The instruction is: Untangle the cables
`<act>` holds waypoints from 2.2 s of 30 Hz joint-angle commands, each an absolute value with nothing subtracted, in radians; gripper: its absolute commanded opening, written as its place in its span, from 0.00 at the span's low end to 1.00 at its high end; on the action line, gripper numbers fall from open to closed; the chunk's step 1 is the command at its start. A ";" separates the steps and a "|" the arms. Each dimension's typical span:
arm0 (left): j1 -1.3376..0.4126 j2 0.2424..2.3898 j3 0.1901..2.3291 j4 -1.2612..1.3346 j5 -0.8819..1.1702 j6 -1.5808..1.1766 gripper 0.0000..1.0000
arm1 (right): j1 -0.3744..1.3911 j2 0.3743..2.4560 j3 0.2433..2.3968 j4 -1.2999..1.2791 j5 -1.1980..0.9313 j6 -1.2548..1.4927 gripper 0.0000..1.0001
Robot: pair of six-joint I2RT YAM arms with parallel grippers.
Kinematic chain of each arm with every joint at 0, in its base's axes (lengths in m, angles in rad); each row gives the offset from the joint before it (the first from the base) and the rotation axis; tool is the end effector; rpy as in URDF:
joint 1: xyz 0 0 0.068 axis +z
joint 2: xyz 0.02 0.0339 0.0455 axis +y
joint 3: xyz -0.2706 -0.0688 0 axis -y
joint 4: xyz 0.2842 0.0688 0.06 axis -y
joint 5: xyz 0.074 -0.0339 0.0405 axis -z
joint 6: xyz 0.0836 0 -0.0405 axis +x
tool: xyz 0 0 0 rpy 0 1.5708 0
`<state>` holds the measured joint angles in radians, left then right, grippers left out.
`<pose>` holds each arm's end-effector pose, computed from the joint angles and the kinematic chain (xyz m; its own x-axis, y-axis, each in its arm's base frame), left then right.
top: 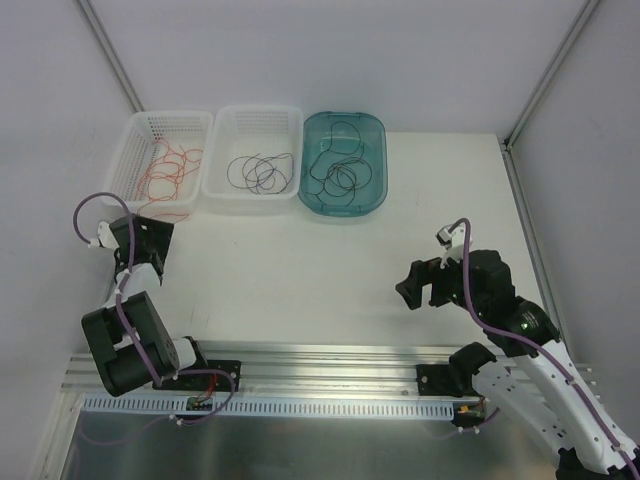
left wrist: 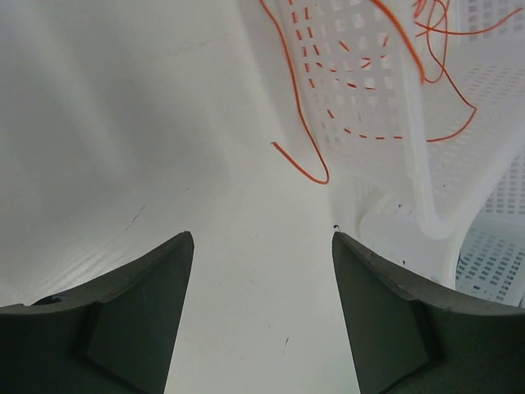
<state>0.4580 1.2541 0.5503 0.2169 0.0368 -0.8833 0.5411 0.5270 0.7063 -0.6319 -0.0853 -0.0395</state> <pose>0.2978 0.1434 0.1588 0.0526 -0.8351 -0.5475 -0.5862 0.4181 -0.6939 0.1648 0.1073 0.2905 -0.3517 -0.2572 -0.9001 -0.5932 0.8050 0.0017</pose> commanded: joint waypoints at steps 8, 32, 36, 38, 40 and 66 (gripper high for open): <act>0.422 1.357 0.502 0.451 -0.077 -1.160 0.63 | 0.566 0.523 0.706 -0.603 -0.057 -0.055 1.00; 0.370 1.577 0.560 0.630 -0.127 -1.258 0.19 | 0.571 0.561 0.709 -0.607 -0.035 -0.061 1.00; 0.368 1.516 0.523 0.629 -0.140 -1.250 0.00 | 0.571 0.558 0.707 -0.607 -0.035 -0.061 1.00; 0.368 1.482 0.506 0.617 -0.130 -1.235 0.00 | 0.572 0.555 0.709 -0.607 -0.035 -0.061 1.00; 0.367 1.405 0.506 0.533 -0.130 -1.200 0.00 | 0.571 0.551 0.709 -0.607 -0.038 -0.061 1.00; 0.361 1.356 1.402 -0.002 -0.081 -0.796 0.00 | 0.572 0.587 0.727 -0.637 -0.008 -0.064 1.00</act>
